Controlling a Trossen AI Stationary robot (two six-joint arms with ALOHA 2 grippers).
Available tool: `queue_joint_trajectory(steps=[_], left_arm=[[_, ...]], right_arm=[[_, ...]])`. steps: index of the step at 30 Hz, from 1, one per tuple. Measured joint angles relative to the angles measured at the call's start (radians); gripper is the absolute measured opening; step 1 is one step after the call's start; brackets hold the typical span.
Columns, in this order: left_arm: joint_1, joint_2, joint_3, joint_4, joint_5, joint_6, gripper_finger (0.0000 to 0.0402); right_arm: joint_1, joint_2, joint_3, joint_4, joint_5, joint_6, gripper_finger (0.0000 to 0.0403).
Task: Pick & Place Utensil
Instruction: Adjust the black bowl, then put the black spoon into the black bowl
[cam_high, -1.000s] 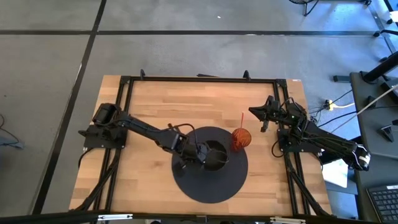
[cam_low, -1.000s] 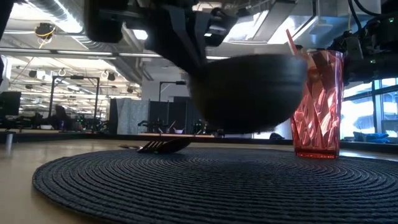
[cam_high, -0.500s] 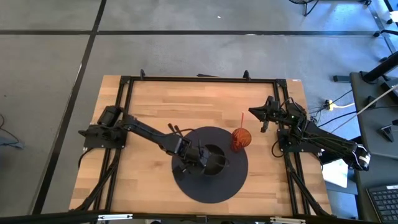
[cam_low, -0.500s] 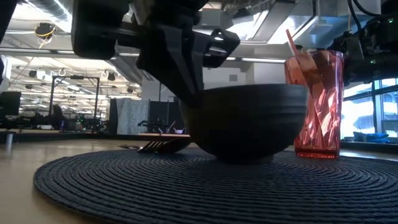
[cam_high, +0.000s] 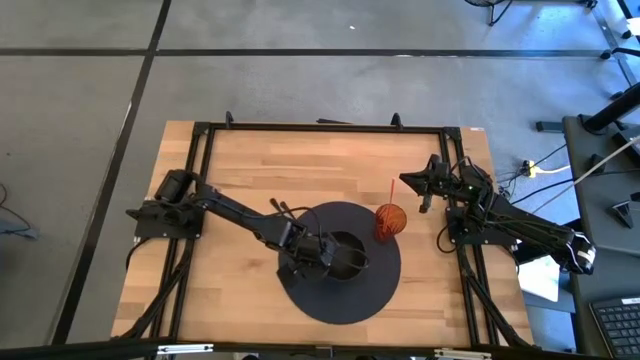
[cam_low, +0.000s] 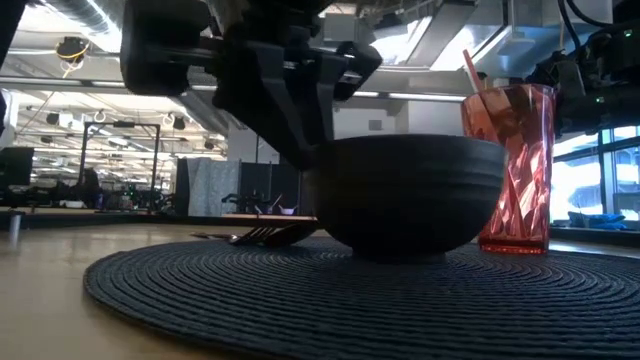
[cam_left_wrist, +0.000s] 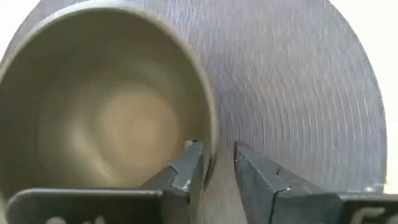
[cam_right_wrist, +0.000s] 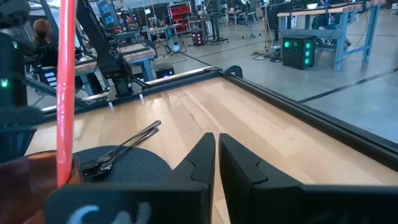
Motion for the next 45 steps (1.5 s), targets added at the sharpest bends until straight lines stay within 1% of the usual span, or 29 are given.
queue_joint_trajectory(steps=[3,6,7,9,11,14,16,19,21,25,28,33,45], left_arm=[[-0.004,-0.018,0.034,-0.084,-0.054,-0.028,0.0098],[-0.002,-0.048,0.067,-0.246,-0.104,-0.084,0.0107],[0.006,-0.063,0.069,-0.292,-0.105,-0.098,0.0108],[0.033,-0.096,0.057,-0.375,-0.103,-0.129,0.0107],[0.081,-0.126,0.013,-0.399,-0.101,-0.155,0.0102],[0.171,-0.15,-0.07,-0.387,-0.087,-0.152,0.0092],[0.224,-0.151,-0.105,-0.336,-0.087,-0.138,0.0085],[0.278,-0.139,-0.123,-0.275,-0.085,-0.118,0.0079],[0.297,-0.127,-0.125,-0.268,-0.077,-0.107,0.0077],[0.299,-0.124,-0.125,-0.207,-0.037,-0.089,0.008],[0.285,-0.124,-0.125,-0.165,-0.031,-0.079,0.0081],[0.262,-0.119,-0.125,-0.176,-0.025,-0.02,0.0082],[0.257,-0.013,-0.125,-0.18,-0.032,0.001,0.0082]], right_arm=[[0.0,0.0,0.0,-0.006,0.0,-0.002,0.0023],[0.0,0.0,0.0,-0.019,-0.005,-0.018,0.0023],[0.0,0.0,0.0,-0.023,-0.007,-0.02,0.0023],[0.0,0.0,0.0,-0.027,-0.008,-0.021,0.0023],[0.0,0.0,0.0,-0.03,-0.008,-0.021,0.0023],[0.0,0.0,0.0,-0.033,-0.008,-0.021,0.0023],[0.0,0.0,0.0,-0.037,-0.008,-0.019,0.0023],[0.0,0.0,0.0,-0.037,-0.008,-0.018,0.0023],[0.0,0.0,0.0,-0.038,-0.008,-0.016,0.0023],[0.0,0.0,0.0,-0.049,-0.008,0.004,0.0023],[0.0,0.0,0.0,-0.054,-0.008,0.011,0.0023],[0.0,0.0,0.0,-0.057,-0.008,0.012,0.0023],[0.0,0.0,0.0,-0.075,-0.007,0.0,0.0023]])
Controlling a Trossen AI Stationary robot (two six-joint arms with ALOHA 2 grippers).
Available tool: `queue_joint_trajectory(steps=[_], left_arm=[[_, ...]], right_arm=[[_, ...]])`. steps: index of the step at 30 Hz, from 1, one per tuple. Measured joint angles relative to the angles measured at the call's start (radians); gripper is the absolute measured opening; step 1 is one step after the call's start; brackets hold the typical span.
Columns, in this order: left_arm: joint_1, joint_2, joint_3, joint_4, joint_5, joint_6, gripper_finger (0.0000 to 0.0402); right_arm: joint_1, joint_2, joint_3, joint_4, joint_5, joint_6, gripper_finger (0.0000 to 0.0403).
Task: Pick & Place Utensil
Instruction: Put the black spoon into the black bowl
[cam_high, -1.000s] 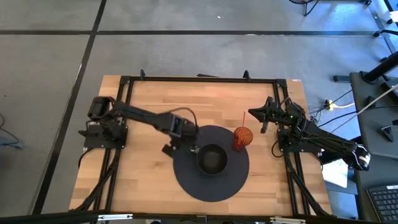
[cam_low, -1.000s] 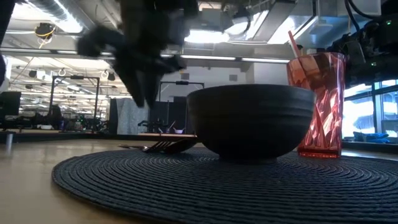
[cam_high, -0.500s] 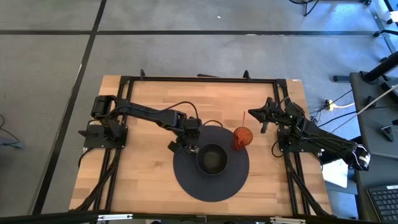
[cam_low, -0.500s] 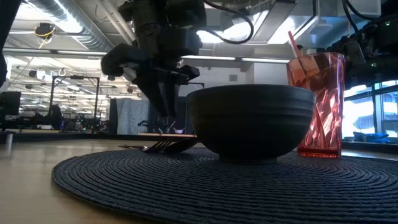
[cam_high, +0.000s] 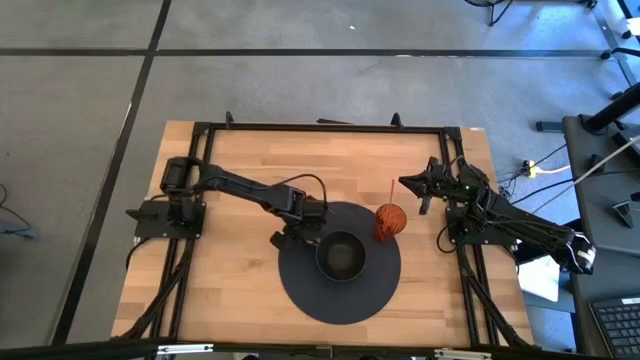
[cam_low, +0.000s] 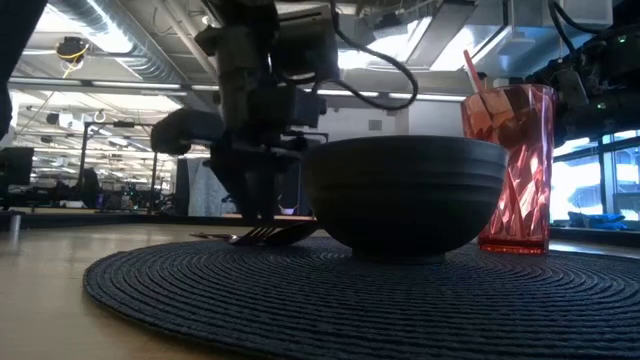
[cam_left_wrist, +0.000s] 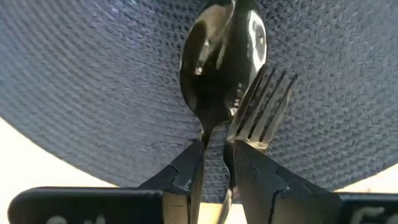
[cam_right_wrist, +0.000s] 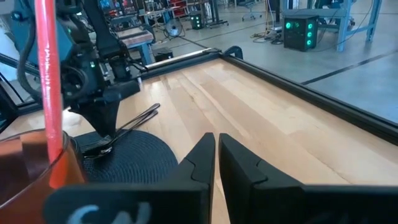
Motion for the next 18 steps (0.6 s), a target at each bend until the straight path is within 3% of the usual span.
queue_joint_trajectory(steps=[11,18], left_arm=[[0.012,0.056,0.004,0.011,0.011,0.009,0.0081],[0.016,0.058,0.004,0.005,0.017,0.01,0.0059]], right_arm=[[0.0,0.0,0.0,-0.001,0.0,0.0,0.0023],[0.0,0.0,0.0,-0.002,0.0,-0.001,0.0023]])
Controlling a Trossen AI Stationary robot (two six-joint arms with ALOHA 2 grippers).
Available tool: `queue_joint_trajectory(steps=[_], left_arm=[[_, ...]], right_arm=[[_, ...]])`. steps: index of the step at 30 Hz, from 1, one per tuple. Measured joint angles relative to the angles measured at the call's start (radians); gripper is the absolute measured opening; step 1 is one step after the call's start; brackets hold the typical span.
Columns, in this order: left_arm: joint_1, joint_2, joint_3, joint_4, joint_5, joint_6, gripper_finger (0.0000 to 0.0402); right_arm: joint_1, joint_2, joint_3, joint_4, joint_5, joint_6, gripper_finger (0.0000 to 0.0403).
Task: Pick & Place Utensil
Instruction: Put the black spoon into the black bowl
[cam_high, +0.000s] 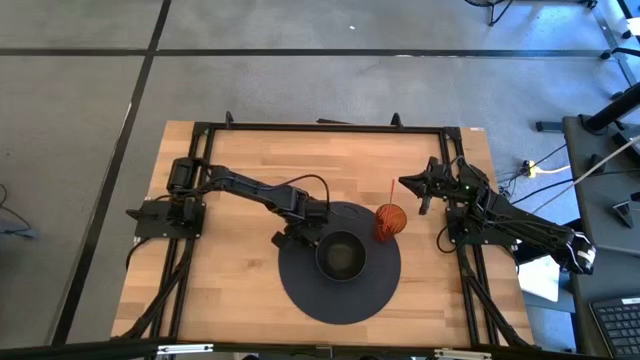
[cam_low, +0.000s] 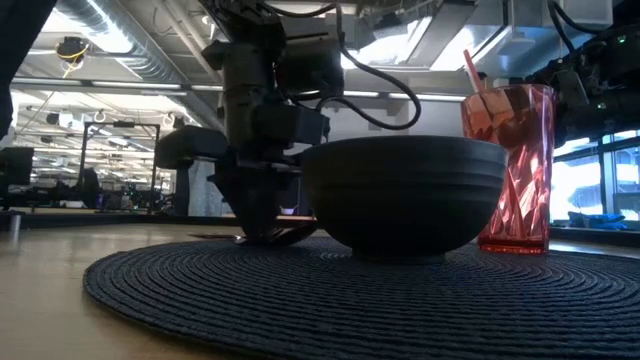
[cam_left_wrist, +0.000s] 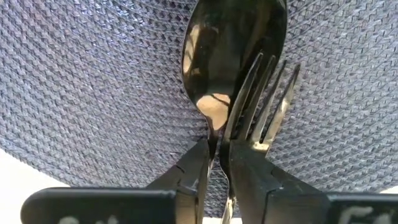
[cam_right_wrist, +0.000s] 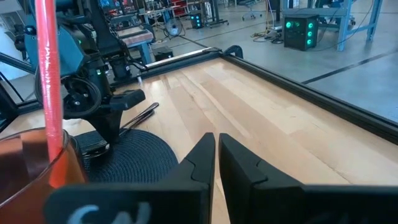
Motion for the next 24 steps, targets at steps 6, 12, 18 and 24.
queue_joint_trajectory(steps=[6,12,18,24], left_arm=[[0.0,0.002,0.0,-0.014,-0.012,-0.002,0.0015],[0.0,0.006,0.025,-0.082,-0.027,-0.015,0.0004],[-0.013,0.006,0.074,-0.162,-0.108,-0.027,0.0003],[-0.031,0.003,0.109,-0.209,-0.146,-0.034,0.0002]], right_arm=[[0.0,0.0,0.0,0.001,0.0,0.0,0.0023],[0.0,0.0,0.0,0.002,0.0,0.0,0.0023],[0.0,0.0,0.0,0.002,0.0,0.0,0.0023],[0.0,0.0,0.0,0.003,0.0,0.002,0.0023]])
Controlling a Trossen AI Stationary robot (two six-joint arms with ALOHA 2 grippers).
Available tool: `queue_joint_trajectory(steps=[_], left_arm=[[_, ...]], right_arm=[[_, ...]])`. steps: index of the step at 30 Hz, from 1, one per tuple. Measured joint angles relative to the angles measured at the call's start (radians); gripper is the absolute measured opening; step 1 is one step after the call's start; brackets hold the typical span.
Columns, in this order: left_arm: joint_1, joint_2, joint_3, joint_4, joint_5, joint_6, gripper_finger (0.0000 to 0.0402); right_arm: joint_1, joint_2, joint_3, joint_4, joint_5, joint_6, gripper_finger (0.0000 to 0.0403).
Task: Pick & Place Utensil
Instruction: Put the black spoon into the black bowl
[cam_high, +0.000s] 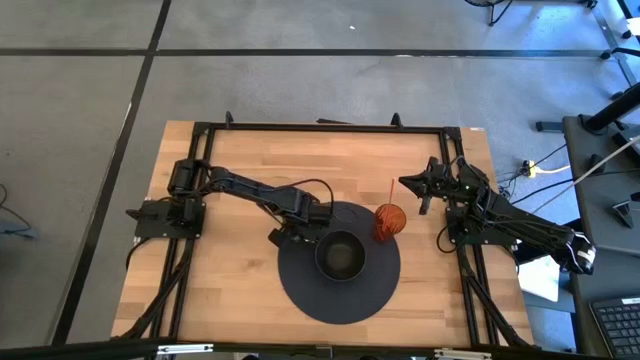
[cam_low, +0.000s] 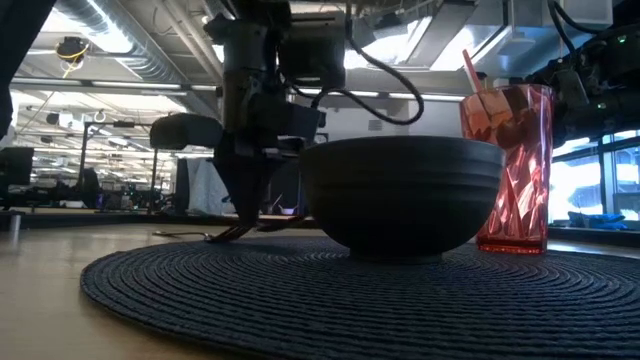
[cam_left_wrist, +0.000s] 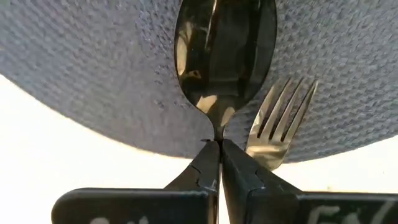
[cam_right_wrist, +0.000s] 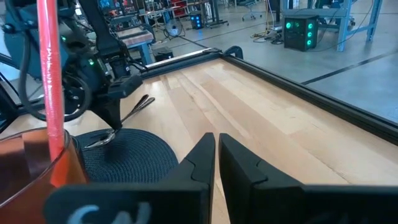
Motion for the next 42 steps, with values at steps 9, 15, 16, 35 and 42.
queue_joint_trajectory(steps=[9,15,16,35,42], left_arm=[[-0.02,-0.017,0.068,-0.118,-0.231,-0.03,0.0002],[-0.046,-0.037,0.169,-0.179,-0.418,-0.019,0.0002],[-0.054,-0.038,0.186,-0.172,-0.448,-0.002,0.0002],[-0.233,0.097,0.231,0.306,-0.629,0.764,0.0002],[-0.244,0.177,0.23,0.364,-0.733,0.934,0.0002]], right_arm=[[0.0,0.0,0.0,0.0,0.0,0.002,0.0023],[0.0,0.0,0.0,0.004,0.0,0.003,0.0023],[0.0,0.0,0.0,0.004,0.0,0.003,0.0023],[0.0,0.0,0.0,0.023,0.0,0.011,0.0023],[0.0,0.0,0.0,0.023,0.0,0.007,0.0023]])
